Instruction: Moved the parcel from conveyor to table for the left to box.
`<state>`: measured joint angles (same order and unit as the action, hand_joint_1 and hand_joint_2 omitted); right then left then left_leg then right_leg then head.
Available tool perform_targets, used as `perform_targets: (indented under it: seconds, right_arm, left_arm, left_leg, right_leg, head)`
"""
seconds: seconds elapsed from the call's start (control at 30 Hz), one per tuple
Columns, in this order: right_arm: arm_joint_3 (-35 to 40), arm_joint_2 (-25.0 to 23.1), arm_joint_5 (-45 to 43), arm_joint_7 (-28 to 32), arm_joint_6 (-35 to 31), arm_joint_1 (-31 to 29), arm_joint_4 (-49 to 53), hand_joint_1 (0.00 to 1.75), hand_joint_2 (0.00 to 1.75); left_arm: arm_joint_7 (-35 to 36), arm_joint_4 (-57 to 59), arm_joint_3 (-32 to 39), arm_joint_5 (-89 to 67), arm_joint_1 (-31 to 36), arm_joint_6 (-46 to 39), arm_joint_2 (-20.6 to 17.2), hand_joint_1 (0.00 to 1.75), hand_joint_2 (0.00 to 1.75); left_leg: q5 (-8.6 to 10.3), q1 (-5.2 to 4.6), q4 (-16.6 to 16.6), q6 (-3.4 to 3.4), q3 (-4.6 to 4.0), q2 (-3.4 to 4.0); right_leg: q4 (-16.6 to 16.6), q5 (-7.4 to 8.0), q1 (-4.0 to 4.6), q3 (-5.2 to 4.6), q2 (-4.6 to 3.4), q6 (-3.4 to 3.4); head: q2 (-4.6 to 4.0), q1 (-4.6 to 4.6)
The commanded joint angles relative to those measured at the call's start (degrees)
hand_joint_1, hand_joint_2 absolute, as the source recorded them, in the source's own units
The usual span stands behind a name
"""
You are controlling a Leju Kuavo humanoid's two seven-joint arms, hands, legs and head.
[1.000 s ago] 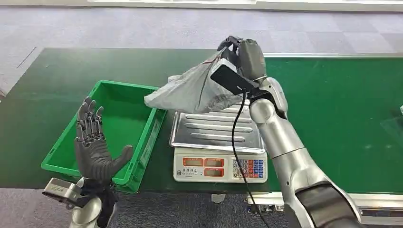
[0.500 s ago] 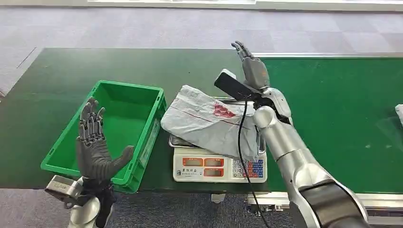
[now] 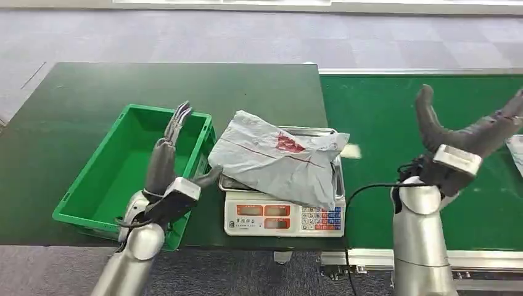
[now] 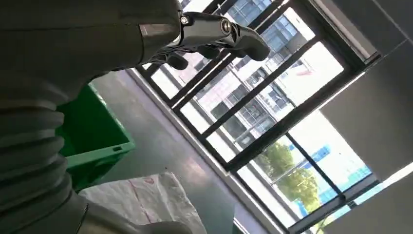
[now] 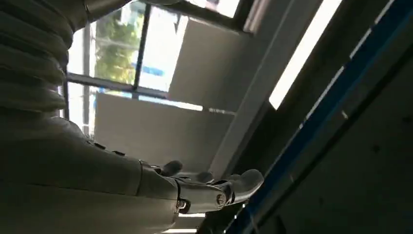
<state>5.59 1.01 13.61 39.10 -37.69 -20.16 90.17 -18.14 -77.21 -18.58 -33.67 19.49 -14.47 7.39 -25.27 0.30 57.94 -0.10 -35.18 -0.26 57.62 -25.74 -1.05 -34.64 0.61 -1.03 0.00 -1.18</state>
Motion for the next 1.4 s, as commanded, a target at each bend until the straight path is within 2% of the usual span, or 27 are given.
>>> perform_targets:
  seconds: [0.03,0.17,0.23,0.27,0.33,0.4,0.47,0.5,0.53,0.57,0.73,0.97,1.2,1.4]
  right_arm:
    - [-1.6,1.5,-1.9,0.0,0.1,11.9,7.1,0.0,1.75]
    - [-0.3,0.6,-3.7,-0.2,3.0,13.1,3.6,0.0,1.75]
    - [-1.2,-1.8,-6.2,0.9,4.2,14.0,4.1,0.0,1.75]
    - [-1.1,-2.2,-6.1,0.9,4.1,14.2,4.6,0.0,1.75]
    - [-0.9,-2.6,-3.7,-0.6,5.0,14.9,5.9,0.0,1.75]
    - [-0.3,-2.1,-0.9,-2.3,6.9,15.1,6.6,0.0,1.75]
    - [-1.2,-3.1,2.4,-2.1,5.9,16.1,7.9,0.0,1.75]
    - [-1.1,-3.1,2.4,-2.4,6.4,16.3,8.4,0.0,1.75]
    - [-1.5,-3.8,2.1,-2.5,7.1,16.9,9.5,0.0,1.75]
    - [-1.7,-4.1,2.1,-2.5,7.1,17.0,9.7,0.0,1.75]
    - [-0.5,-4.9,6.2,-2.8,5.0,18.3,11.3,0.0,1.75]
    - [1.6,-4.8,8.5,-3.2,3.1,18.6,10.7,0.0,1.75]
    - [2.3,-4.6,8.2,-3.8,3.5,17.1,9.6,0.0,1.75]
    - [2.1,-4.6,7.3,-4.4,4.3,16.8,8.7,0.0,1.75]
  left_arm:
    - [8.8,32.3,-12.6,-14.1,19.6,-1.2,5.7,0.0,1.75]
    - [8.2,41.5,-13.7,-16.9,22.5,-3.1,8.3,0.0,1.75]
    - [8.0,48.2,-16.1,-18.2,23.8,1.4,10.3,0.0,1.75]
    - [8.4,48.7,-16.4,-18.6,23.4,0.6,10.9,0.0,1.75]
    - [7.8,52.2,-17.2,-17.9,24.0,3.9,12.6,0.0,1.75]
    - [8.5,51.6,-19.7,-16.3,23.4,4.6,12.6,0.0,1.75]
    - [9.7,51.1,-24.0,-14.9,23.1,4.6,12.6,0.0,1.75]
    - [10.0,50.7,-25.0,-14.4,23.0,4.5,12.6,0.23,1.75]
    - [10.6,50.5,-28.1,-12.0,23.0,3.2,12.6,1.36,1.75]
    - [11.1,50.5,-29.5,-11.7,23.2,2.1,12.6,1.75,1.75]
    - [15.9,50.1,-39.5,-6.5,24.6,-5.4,12.6,1.75,1.75]
    - [16.7,50.2,-43.4,2.2,27.0,-12.1,12.6,1.75,1.75]
    - [17.3,51.8,-43.7,4.9,29.1,-13.9,12.6,1.75,1.75]
    - [13.9,52.4,-39.5,9.5,30.2,-20.9,12.6,1.75,1.75]
  left_leg:
    - [0.12,0.08,-0.1,0.0,0.16,-0.62]
    - [0.06,0.06,-0.1,0.01,0.26,-0.35]
    - [0.02,0.01,-0.1,0.0,0.2,-0.14]
    - [0.01,0.03,-0.1,0.0,0.28,-0.16]
    - [-0.01,0.02,-0.1,-0.01,0.3,-0.18]
    - [-0.04,0.02,-0.1,-0.02,0.29,-0.14]
    - [-0.07,0.01,-0.1,-0.01,0.3,-0.07]
    - [-0.05,0.0,0.0,-0.01,0.15,-0.06]
    - [-0.08,0.0,0.0,0.02,0.13,-0.03]
    - [-0.08,0.01,-0.1,0.01,0.19,-0.08]
    - [-0.09,0.01,0.0,0.01,0.12,-0.03]
    - [-0.1,0.02,-0.1,0.0,0.19,0.1]
    - [-0.1,0.0,0.0,0.0,0.13,0.15]
    - [-0.1,0.01,0.0,0.0,0.11,0.16]
  right_leg:
    - [-0.2,-0.06,0.08,0.4,0.6,0.08]
    - [-0.2,-0.01,0.06,0.44,0.32,0.05]
    - [-0.1,0.03,0.01,0.28,0.11,0.03]
    - [-0.2,0.03,0.03,0.39,0.14,0.05]
    - [-0.2,-0.01,0.03,0.4,0.14,0.06]
    - [-0.2,-0.02,0.03,0.39,0.09,0.07]
    - [-0.1,-0.03,0.03,0.36,0.0,0.08]
    - [-0.1,-0.01,0.01,0.21,0.0,0.05]
    - [0.0,-0.01,0.01,0.17,-0.01,0.03]
    - [-0.1,-0.05,0.02,0.25,0.03,0.06]
    - [-0.1,-0.05,0.03,0.18,-0.06,0.06]
    - [-0.1,-0.02,0.04,0.24,-0.18,0.08]
    - [-0.1,-0.01,0.01,0.16,-0.22,0.05]
    - [0.0,0.0,0.03,0.14,-0.24,0.05]
  head:
    - [0.0,0.0]
    - [0.0,0.0]
    - [0.0,0.0]
    - [0.0,0.0]
    - [0.0,0.0]
    - [0.0,0.0]
    - [0.0,0.0]
    - [0.0,0.0]
    - [0.0,0.0]
    - [0.0,0.0]
    - [0.0,0.0]
    - [0.0,0.0]
    - [0.0,0.0]
    - [0.0,0.0]
